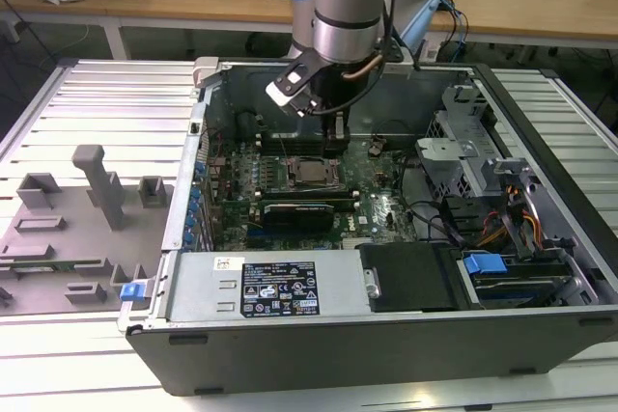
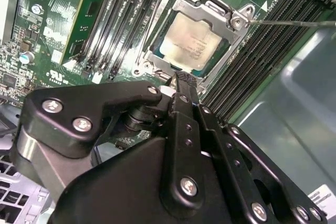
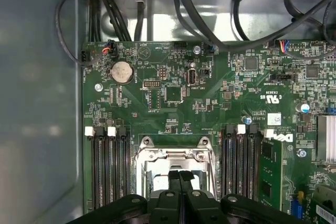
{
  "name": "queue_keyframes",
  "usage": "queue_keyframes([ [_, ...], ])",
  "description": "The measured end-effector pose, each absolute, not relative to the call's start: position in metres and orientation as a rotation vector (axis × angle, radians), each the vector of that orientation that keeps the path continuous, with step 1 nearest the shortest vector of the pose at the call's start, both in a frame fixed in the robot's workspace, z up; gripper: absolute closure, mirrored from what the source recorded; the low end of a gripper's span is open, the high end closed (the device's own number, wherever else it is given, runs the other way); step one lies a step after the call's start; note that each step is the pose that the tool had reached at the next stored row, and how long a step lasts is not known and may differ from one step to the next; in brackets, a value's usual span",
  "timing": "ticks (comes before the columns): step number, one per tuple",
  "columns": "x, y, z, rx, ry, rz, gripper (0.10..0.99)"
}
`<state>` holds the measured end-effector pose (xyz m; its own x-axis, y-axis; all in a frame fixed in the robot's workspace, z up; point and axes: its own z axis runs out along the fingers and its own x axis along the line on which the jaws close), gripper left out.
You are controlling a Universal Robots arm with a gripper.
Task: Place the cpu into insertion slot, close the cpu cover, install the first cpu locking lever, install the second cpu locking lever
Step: 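Close the cpu cover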
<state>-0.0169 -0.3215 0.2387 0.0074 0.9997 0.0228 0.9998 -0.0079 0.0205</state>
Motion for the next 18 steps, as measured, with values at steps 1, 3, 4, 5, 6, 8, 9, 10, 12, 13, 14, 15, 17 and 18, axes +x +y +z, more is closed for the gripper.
queue_keyframes([
  [1,-0.019,-0.322,0.238,-2.231,-2.214,-0.055,0.98],
  [3,-0.023,-0.322,0.237,-2.233,-2.218,-0.062,0.98],
  [4,-0.026,-0.322,0.237,-2.234,-2.218,-0.063,0.98],
  [5,-0.03,-0.322,0.237,-2.234,-2.218,-0.063,0.98],
  [6,-0.032,-0.322,0.237,-2.234,-2.218,-0.063,0.98],
  [8,-0.036,-0.322,0.235,-2.234,-2.218,-0.063,0.98],
  [9,-0.037,-0.322,0.234,-2.234,-2.218,-0.063,0.98],
  [10,-0.038,-0.322,0.233,-2.234,-2.218,-0.063,0.98],
  [12,-0.04,-0.322,0.23,-2.234,-2.218,-0.063,0.98],
  [13,-0.04,-0.322,0.23,-2.234,-2.218,-0.063,0.98],
  [14,-0.04,-0.322,0.23,-2.234,-2.218,-0.063,0.98],
  [15,-0.04,-0.322,0.23,-2.229,-2.222,-0.063,0.98],
  [17,-0.04,-0.322,0.23,-2.197,-2.256,-0.061,0.98],
  [18,-0.04,-0.322,0.23,-2.155,-2.297,-0.058,0.98],
])
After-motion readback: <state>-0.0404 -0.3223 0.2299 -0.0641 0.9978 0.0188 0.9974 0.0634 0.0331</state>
